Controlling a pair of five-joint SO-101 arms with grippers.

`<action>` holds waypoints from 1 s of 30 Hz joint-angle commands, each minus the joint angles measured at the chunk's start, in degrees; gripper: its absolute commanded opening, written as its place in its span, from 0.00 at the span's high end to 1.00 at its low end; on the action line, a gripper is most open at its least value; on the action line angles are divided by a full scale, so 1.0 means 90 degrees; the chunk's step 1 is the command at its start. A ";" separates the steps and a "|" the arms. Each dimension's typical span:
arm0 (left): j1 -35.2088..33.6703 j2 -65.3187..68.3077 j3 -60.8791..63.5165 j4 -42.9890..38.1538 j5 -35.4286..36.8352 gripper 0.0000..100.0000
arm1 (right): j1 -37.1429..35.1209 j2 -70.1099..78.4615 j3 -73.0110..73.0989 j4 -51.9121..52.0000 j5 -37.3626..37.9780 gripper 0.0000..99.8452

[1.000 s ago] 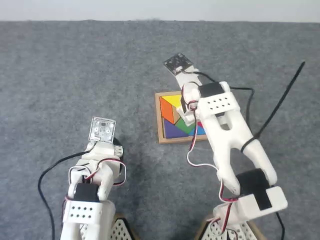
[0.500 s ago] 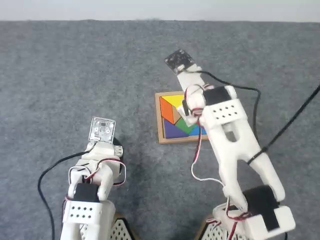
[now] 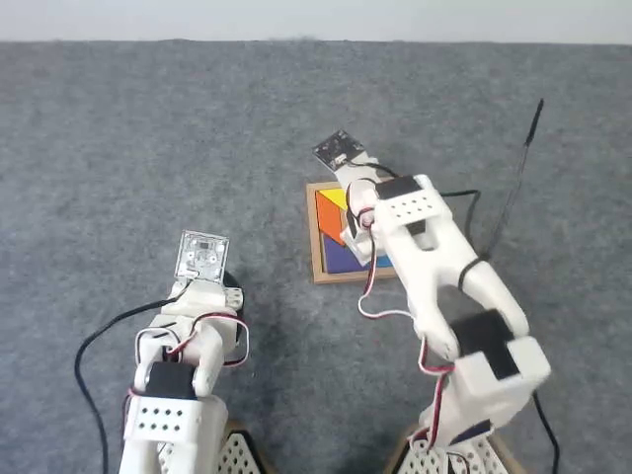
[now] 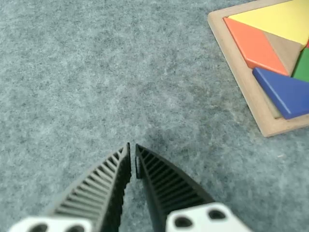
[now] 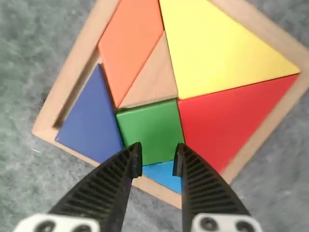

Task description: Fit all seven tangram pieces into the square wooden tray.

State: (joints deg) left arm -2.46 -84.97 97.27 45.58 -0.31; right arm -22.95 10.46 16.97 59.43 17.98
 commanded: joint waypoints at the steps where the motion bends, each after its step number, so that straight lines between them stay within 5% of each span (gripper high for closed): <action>1: -0.0029 -0.0078 -0.0054 0.0010 0.0049 0.98 | -0.0122 0.0073 -0.0381 0.0054 0.0078 0.87; 30: -0.0029 -0.0078 -0.0054 0.0010 0.0049 0.98 | -0.0249 -0.0952 0.0381 0.0278 0.0039 0.87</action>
State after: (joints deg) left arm -2.46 -84.97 97.27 45.58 -0.31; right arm -24.70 8.26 19.34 61.45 17.98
